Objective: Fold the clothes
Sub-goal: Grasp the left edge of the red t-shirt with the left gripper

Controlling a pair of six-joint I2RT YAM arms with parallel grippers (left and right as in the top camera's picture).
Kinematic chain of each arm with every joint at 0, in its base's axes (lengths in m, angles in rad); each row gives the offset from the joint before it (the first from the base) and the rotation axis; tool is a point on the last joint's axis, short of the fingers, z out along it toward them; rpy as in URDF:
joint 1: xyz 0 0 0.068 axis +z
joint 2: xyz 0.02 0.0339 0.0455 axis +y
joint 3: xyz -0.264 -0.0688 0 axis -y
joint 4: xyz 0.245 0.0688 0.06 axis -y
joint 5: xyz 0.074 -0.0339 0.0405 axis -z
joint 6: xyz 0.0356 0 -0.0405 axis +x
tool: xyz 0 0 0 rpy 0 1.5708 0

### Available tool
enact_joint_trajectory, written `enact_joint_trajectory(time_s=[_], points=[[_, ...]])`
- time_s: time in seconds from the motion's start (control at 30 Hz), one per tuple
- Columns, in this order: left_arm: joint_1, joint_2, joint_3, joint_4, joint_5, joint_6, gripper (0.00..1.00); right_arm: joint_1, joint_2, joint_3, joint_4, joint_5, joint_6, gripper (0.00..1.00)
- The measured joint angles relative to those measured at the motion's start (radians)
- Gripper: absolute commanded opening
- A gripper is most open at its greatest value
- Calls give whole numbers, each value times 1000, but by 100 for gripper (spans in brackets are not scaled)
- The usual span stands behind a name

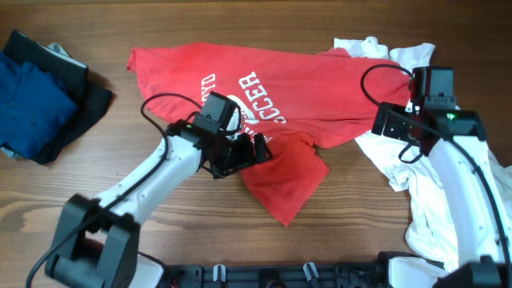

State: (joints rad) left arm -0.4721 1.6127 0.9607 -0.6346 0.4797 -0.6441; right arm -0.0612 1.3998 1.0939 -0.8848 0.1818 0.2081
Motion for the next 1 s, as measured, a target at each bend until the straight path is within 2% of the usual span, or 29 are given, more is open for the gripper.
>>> enact_joint_trajectory(time_s=[0.2,0.3,0.47,0.5,0.53,0.57,0.6,0.77,0.83,0.93,1.0], points=[[0,101,-6,-18,-7,-52,100,-55,101,0,-21,-7,0,100],[-1,142,-6,-18,-6,-61,94,-58,133,0,-31,-10,0,99],[-12,156,-6,27,-5,-77,54,-58,138,0,-35,-18,0,99],[-16,161,-6,37,-7,-76,42,-58,138,0,-35,-21,0,99],[-20,164,-7,42,-8,-78,20,-58,138,0,-36,-21,0,100],[-24,166,-8,44,-10,-81,7,-58,138,0,-36,-23,0,100],[-27,168,-8,45,-11,-78,4,-58,138,0,-39,-24,0,99],[-38,171,-8,-8,-16,-76,4,-58,138,0,-55,-24,0,98],[-17,170,-8,-55,-40,-75,4,-58,138,0,-55,-24,0,95],[84,150,-10,-127,-90,-58,4,-58,138,0,-56,-28,-15,89],[221,109,-11,-149,-122,-32,4,-58,139,0,-58,-44,-27,85]])
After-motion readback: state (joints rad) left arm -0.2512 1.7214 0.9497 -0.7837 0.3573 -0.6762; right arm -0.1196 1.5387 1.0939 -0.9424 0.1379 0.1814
